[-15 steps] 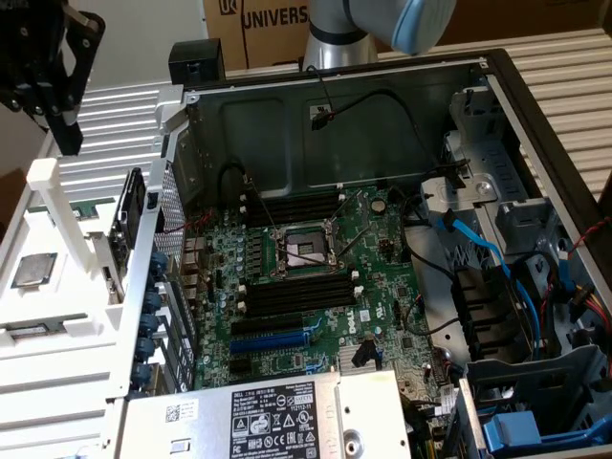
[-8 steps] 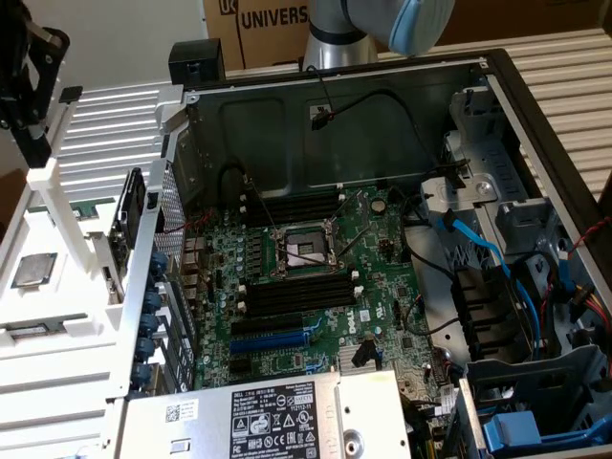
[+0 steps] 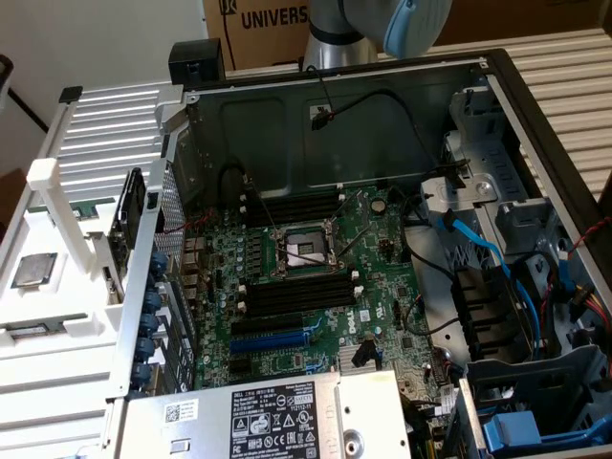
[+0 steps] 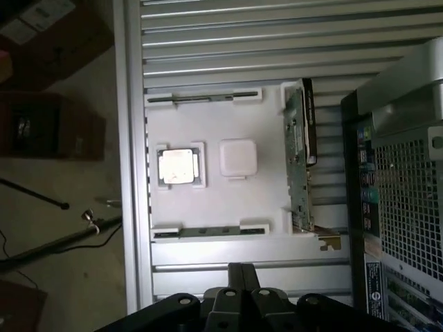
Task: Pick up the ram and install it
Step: 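Reach for the ram, then pick up the ram and move it above insertion slot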
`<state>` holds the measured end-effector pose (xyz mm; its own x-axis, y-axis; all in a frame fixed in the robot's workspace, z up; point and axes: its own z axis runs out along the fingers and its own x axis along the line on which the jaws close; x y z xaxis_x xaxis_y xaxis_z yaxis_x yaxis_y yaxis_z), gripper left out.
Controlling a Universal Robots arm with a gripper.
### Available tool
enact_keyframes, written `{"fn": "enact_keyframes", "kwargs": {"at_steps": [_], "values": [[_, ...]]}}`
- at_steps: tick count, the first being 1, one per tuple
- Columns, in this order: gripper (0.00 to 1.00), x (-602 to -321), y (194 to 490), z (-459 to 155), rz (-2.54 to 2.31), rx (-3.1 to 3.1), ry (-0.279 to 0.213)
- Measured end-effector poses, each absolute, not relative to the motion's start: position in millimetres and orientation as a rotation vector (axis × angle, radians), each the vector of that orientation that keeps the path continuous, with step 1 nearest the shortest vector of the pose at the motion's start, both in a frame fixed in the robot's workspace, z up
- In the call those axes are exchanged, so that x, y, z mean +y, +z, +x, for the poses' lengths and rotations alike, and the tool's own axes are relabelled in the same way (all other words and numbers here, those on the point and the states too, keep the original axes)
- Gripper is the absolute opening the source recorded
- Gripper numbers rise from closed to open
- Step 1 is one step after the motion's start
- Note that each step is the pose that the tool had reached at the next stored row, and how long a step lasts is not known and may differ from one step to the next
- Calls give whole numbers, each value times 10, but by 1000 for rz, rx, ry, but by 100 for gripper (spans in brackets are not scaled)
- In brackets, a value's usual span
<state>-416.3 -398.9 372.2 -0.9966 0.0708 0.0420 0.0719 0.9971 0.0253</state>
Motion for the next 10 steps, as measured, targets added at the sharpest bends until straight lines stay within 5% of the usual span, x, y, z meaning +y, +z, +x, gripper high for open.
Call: {"fn": "enact_keyframes", "kwargs": {"at_steps": [10], "values": [[10, -3931, 3714, -4159, -108, -3085, -39]]}}
